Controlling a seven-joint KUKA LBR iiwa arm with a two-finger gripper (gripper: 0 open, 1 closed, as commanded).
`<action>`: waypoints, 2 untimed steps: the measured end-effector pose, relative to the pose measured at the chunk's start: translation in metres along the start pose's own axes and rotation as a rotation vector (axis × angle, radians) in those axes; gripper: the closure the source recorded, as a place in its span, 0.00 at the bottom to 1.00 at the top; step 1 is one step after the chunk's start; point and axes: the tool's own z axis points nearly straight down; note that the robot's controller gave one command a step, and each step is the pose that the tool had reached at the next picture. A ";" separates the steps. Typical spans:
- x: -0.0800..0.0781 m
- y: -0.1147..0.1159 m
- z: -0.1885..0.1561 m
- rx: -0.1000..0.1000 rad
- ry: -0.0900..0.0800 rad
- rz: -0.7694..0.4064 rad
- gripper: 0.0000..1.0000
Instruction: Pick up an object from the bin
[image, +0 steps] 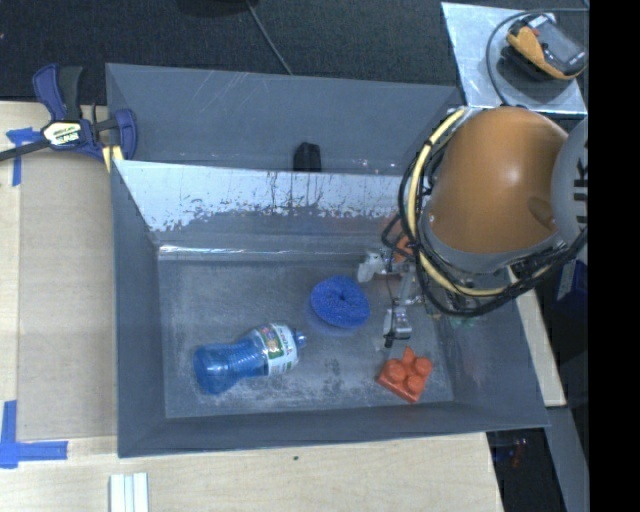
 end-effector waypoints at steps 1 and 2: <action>-0.002 0.000 -0.004 0.000 -0.008 0.000 0.00; -0.019 0.048 0.027 0.001 -0.010 -0.085 0.00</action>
Offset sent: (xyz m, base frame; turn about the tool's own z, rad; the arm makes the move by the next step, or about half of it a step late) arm 0.0358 0.1039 -0.0653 -0.1837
